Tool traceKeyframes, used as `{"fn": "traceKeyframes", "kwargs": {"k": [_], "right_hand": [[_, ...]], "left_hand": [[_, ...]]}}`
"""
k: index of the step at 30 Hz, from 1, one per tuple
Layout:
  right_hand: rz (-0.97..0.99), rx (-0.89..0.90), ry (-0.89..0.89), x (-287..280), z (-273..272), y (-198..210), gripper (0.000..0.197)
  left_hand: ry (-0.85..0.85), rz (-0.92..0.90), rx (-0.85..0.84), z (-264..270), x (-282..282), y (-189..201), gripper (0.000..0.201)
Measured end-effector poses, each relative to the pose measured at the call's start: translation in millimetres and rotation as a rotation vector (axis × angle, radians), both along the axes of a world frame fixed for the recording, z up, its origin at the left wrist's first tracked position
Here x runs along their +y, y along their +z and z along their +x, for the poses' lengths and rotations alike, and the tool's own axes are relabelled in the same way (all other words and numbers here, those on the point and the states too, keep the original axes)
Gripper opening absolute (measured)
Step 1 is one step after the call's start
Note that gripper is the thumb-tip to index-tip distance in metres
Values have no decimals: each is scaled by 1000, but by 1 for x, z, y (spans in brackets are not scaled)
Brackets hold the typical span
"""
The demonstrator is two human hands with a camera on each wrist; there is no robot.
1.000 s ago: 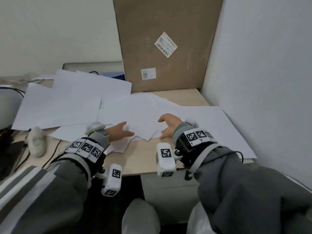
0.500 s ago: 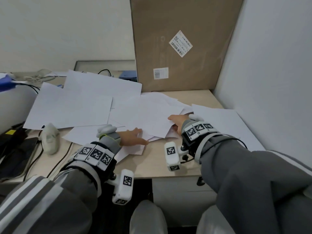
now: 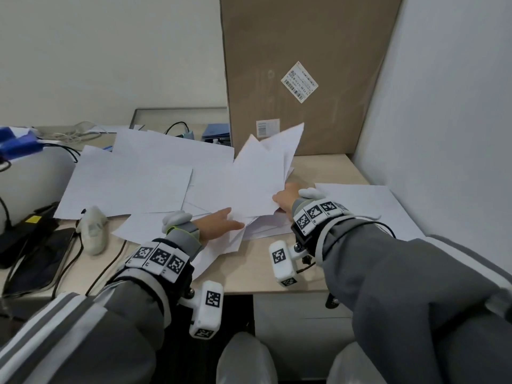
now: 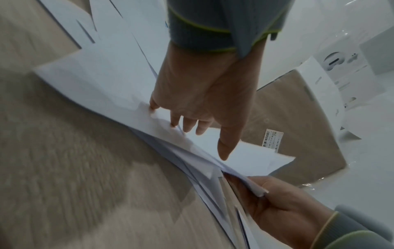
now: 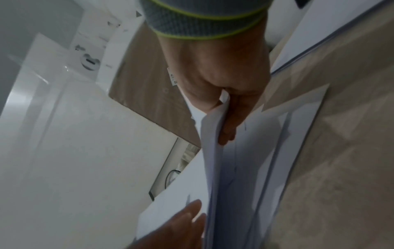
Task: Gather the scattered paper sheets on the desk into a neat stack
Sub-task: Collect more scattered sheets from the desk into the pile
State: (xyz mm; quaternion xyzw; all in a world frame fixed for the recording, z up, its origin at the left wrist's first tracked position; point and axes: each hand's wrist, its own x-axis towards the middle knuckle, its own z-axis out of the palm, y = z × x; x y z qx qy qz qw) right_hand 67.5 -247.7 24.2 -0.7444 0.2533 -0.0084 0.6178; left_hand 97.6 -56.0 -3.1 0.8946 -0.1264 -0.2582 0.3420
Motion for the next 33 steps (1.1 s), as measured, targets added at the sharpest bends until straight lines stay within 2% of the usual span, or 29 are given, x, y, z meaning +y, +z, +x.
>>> {"fn": "traceKeyframes", "kwargs": {"k": [3, 5, 9, 12, 15, 20, 22, 25, 26, 27, 29, 30, 33], "right_hand": [[-17, -92, -73, 1, -1, 11, 45], [-28, -142, -198, -1, 3, 17, 29], [-23, -222, -298, -7, -2, 31, 16], [36, -329, -373, -21, 0, 45, 20], [105, -410, -448, -50, -22, 73, 20], [110, -262, -245, -68, -30, 66, 46], [114, -260, -249, -71, -32, 57, 48], [141, -279, -269, -74, -35, 51, 49], [151, -291, -276, -76, -35, 50, 49], [158, -306, -285, -78, -35, 50, 49], [193, -333, -296, -80, -36, 51, 48], [206, -338, -306, -82, -37, 51, 48], [212, -336, -324, -88, -39, 48, 49]], "left_hand": [[84, -118, -1, -1, 2, -1, 82], [165, -180, -22, -1, 3, 1, 86], [264, -147, -38, 4, 6, 4, 84], [283, -81, -9, 8, 5, 6, 81], [253, -101, -17, -13, -13, 17, 77], [282, -116, -17, -14, -20, 15, 77], [306, -180, -5, -14, -22, 15, 83], [471, -359, 27, -14, -23, 16, 99], [532, -420, 50, -14, -23, 16, 96], [590, -479, 83, -13, -23, 15, 84], [673, -587, 182, -13, -22, 18, 39], [686, -615, 234, -14, -21, 18, 30], [704, -678, 361, -19, -18, 21, 44]]}}
